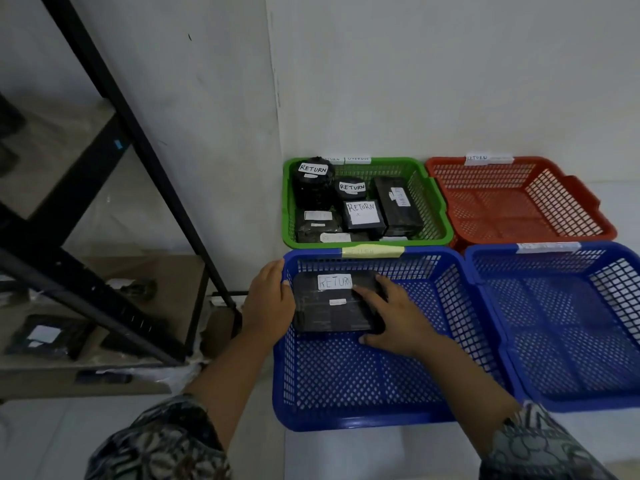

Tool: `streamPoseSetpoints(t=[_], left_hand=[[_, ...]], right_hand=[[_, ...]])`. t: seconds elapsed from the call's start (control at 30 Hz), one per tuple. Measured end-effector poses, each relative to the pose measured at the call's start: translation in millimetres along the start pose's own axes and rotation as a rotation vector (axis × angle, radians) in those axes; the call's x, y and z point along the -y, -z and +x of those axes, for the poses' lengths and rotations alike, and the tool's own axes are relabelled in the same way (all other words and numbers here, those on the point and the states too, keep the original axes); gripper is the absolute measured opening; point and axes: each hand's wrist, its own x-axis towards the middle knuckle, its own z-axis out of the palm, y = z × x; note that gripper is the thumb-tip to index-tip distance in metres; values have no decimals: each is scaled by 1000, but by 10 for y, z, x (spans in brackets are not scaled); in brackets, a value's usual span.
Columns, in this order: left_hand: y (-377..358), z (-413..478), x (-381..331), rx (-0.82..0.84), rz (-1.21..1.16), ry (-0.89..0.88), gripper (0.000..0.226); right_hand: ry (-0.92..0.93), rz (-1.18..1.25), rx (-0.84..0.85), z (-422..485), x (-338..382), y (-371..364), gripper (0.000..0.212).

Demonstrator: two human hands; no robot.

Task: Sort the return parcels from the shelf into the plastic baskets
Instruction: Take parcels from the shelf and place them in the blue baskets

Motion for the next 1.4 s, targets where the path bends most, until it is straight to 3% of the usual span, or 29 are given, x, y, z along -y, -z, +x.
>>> streamPoseSetpoints(t=[0.1, 0.37, 0.57, 0.83, 1.07, 1.4], left_hand=[[60, 10, -28, 5, 102, -21, 54], [920, -127, 153, -105, 145, -98, 53], [1971, -593, 433, -194, 199, -197, 51], [3425, -1622, 732, -336, 299, -494, 52], [4839, -2090, 1135, -562, 426, -438, 50], [6418, -2092, 1584, -801, 554, -378, 49]], right_hand=[[-31, 51, -46, -102, 99, 25, 95], [-19, 112, -260, -416, 879, 258, 74], [95, 146, -426, -712, 2107, 471, 64], [320, 139, -630, -1065, 3961, 703, 57], [538, 220, -759, -1179, 5450, 1162, 49], [778, 114, -876, -845, 7188, 1841, 51]])
